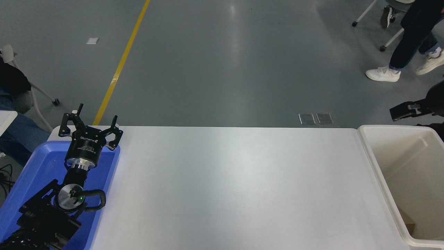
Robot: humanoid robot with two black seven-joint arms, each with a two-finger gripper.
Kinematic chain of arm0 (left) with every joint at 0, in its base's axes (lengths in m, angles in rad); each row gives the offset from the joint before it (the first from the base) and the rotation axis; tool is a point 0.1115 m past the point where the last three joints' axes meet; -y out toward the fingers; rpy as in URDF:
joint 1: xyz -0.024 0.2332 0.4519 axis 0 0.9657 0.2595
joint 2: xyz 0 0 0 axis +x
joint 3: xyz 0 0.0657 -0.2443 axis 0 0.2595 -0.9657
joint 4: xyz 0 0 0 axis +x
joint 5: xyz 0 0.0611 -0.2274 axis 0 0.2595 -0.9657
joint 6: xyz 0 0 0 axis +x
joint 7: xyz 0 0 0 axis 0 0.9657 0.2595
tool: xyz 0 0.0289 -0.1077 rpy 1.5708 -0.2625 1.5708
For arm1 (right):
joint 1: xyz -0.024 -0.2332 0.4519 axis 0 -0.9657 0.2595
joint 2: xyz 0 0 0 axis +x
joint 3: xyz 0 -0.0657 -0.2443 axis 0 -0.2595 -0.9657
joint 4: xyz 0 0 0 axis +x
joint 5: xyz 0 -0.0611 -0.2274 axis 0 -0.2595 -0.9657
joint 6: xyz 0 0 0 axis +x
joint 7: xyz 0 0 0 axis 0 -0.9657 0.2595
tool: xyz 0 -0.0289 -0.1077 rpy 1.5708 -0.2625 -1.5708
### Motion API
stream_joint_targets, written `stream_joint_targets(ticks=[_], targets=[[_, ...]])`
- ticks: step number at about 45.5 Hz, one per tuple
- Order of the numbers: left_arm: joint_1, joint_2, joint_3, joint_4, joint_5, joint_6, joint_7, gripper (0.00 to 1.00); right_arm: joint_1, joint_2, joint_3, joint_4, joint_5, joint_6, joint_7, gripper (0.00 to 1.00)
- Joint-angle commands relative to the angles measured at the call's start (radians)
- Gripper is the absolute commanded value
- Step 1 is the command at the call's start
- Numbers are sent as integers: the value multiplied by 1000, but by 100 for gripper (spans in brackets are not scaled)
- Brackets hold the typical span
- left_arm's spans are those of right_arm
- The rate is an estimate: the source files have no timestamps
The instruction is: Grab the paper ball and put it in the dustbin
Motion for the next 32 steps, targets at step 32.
stream_joint_targets(ticks=[32], targets=[[1, 0, -1, 1, -2, 6, -1, 100, 347, 318, -2, 352, 476, 103, -10, 100]])
